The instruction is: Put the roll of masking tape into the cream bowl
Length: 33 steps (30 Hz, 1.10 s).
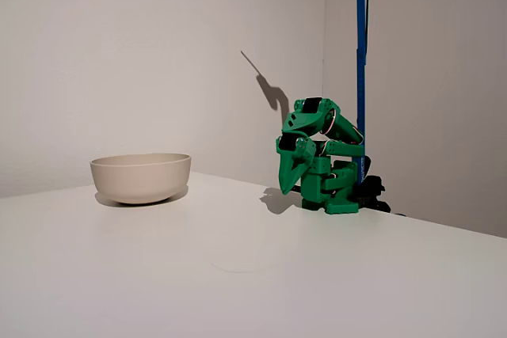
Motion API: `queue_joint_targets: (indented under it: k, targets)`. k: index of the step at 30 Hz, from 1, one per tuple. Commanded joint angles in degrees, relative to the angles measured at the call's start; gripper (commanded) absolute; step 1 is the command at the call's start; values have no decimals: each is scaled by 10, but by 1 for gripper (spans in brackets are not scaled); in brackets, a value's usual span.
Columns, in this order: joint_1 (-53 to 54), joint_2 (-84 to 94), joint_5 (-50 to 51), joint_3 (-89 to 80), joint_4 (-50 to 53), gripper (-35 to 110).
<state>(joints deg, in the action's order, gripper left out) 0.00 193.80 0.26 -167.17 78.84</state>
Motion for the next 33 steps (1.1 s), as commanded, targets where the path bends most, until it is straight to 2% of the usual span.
queue_joint_targets:
  k: [1,6,33]
  targets:
    - [-1,4,6,3,5,-4]
    - [0,4,7,3,5,-1]
    - [0,4,7,3,5,-8]
